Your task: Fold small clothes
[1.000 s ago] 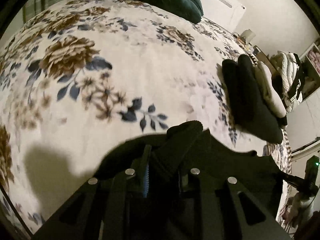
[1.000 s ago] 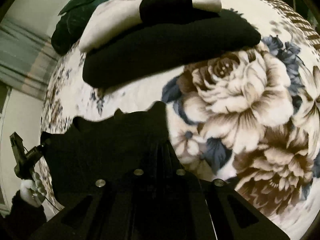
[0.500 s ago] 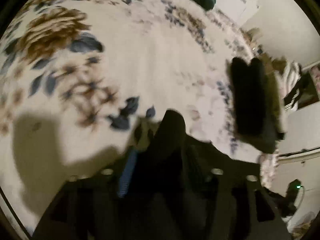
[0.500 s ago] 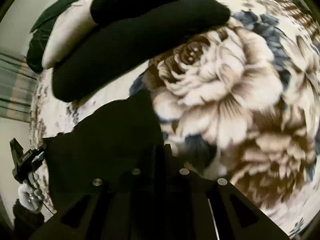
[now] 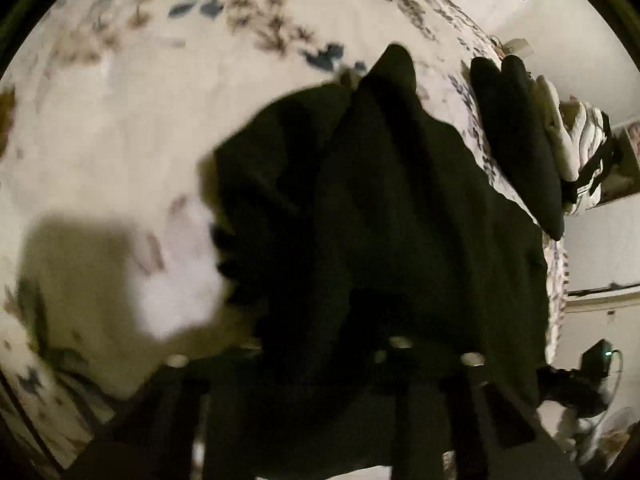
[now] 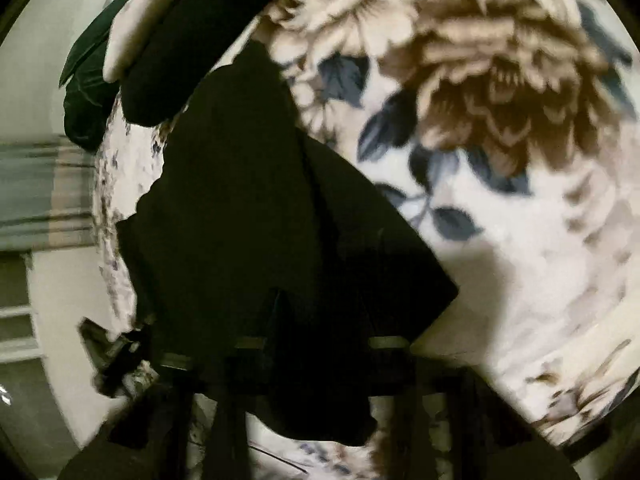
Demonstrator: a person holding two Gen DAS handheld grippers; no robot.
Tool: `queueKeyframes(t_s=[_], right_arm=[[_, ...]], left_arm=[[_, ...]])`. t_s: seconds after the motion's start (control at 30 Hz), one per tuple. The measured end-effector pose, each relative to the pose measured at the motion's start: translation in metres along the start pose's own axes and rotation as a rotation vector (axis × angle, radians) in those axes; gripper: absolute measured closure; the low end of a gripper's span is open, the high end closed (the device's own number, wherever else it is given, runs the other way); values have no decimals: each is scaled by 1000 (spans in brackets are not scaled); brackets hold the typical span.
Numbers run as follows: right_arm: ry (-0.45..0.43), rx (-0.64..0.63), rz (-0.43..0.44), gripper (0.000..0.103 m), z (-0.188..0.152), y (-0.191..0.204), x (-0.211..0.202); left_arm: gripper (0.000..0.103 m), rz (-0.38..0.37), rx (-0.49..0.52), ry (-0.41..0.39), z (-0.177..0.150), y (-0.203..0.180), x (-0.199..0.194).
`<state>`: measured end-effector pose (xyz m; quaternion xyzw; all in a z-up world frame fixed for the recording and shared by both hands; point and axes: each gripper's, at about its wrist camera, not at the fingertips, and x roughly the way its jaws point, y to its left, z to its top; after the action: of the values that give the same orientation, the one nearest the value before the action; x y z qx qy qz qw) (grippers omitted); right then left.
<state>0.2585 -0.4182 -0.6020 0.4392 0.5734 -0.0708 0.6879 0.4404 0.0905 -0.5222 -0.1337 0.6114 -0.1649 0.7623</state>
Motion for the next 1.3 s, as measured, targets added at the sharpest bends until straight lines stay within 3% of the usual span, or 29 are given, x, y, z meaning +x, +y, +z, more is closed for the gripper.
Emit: queueKeyframes(t_s=[0.1,0.2,0.23,0.27,0.3,0.33,0.37,0.43,0.57,0.63,0.7,0.73,0.77,0.8,0.83,0.87,0.93,1.0,1.07,1.17,1.2,1.27,1.3], right_arm=[[-12,-17,-123,96,0,-3,-6],[58,-42,-117,95,1,-1,5],[66,-51,-103,93,3,3,3],[75,-52,-92,89,6,7,-1],[73,-57,-88,83,9,10,-4],[49,-67,-86,61,14,14,-10],[17,-81,-91,37,19,19,-14],[-5,-106,-96,22,29,23,-8],[84,-99,-107,21,49,21,34],[126,-153,-131,20,49,30,54],[107,-212,-144,30,45,40,57],[106,-221,-123,51,43,43,57],[109,-213,-92,60,42,43,54],[106,-196,-49,65,42,43,50],[107,-165,5,70,42,41,46],[113,-108,100,71,43,35,40],[130,36,317,72,45,18,32],[157,216,477,84,48,-13,36],[141,295,435,84,50,-38,41],[160,245,325,81,53,-39,50],[151,218,292,79,55,-33,47],[118,161,211,65,59,-18,35],[87,145,175,63,59,-12,27]], left_arm=[[85,31,-7,20,5,14,6],[82,-17,-35,52,12,20,2],[76,-35,-29,51,15,15,-4],[63,-39,-23,45,16,11,-13],[52,-40,-21,28,18,7,-21],[27,-55,-15,-11,22,3,-33],[19,-63,-7,-44,26,0,-39],[17,-60,14,-73,40,-4,-35],[17,3,44,25,66,-7,24],[17,17,80,83,71,-17,48],[19,2,131,62,68,-33,53],[30,-49,154,77,66,-44,56],[38,-78,179,91,62,-55,56],[50,-112,195,97,60,-63,53],[77,-220,148,100,59,-62,46],[84,-312,76,108,61,-57,42],[84,-471,-72,102,62,-36,36],[83,-524,-197,106,62,-6,44],[83,-442,-291,115,58,31,59],[77,-455,-328,134,55,48,66],[72,-447,-301,134,58,41,62],[52,-428,-264,132,60,30,50],[33,-424,-231,117,62,20,41]])
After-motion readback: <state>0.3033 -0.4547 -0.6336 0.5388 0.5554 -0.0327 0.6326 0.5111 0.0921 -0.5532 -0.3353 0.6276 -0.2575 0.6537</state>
